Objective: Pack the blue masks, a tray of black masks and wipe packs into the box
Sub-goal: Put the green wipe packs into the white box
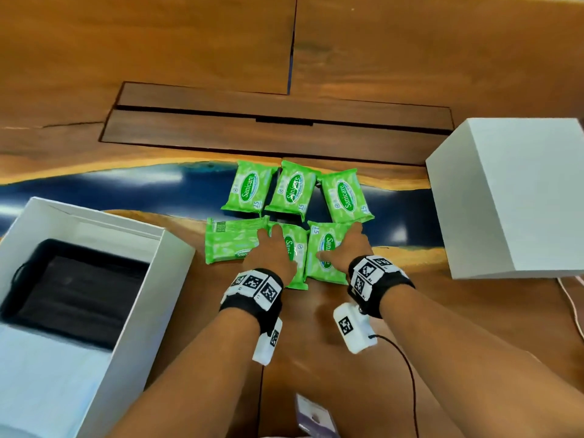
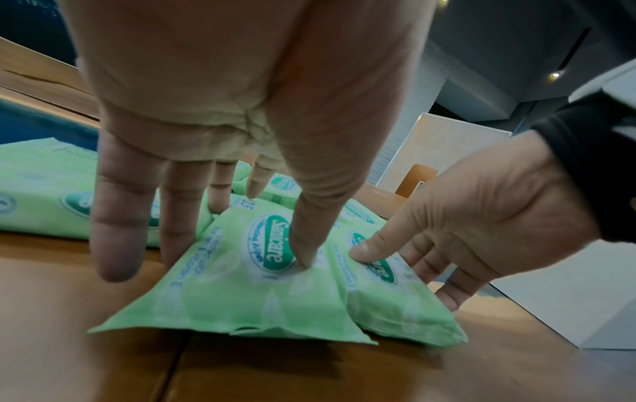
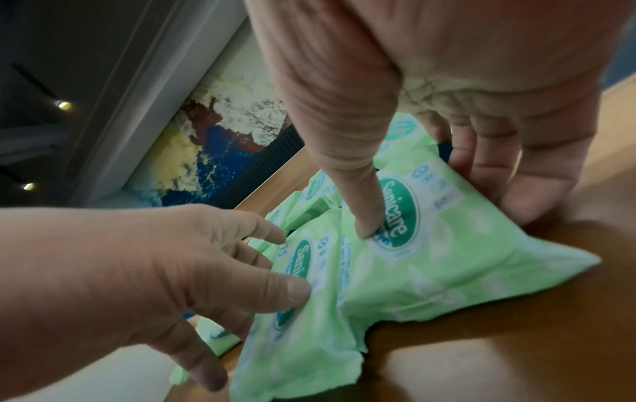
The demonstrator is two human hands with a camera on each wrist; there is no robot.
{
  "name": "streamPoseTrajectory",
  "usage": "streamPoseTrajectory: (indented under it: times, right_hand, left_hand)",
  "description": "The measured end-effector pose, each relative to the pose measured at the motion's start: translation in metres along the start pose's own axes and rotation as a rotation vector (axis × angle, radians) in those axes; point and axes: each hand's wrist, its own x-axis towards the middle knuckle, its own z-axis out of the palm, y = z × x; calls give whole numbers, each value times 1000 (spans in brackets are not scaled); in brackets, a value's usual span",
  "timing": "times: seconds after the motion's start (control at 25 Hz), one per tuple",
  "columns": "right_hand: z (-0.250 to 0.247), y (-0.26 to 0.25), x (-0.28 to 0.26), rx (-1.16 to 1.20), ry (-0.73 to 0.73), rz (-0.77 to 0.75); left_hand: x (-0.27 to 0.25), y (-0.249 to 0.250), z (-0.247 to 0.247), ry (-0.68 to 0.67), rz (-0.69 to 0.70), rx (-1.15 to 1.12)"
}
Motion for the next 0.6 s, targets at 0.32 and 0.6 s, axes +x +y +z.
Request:
streamPoseTrajectory:
  times: [0.32,0.6]
  right_hand:
    - [1,3,10,242,-102,2]
    - [-40,-21,-17,271,-50,-251]
  left_hand:
    - [-3,-3,2,5,4,-5]
    - [-19,5,-28,202,100,-52]
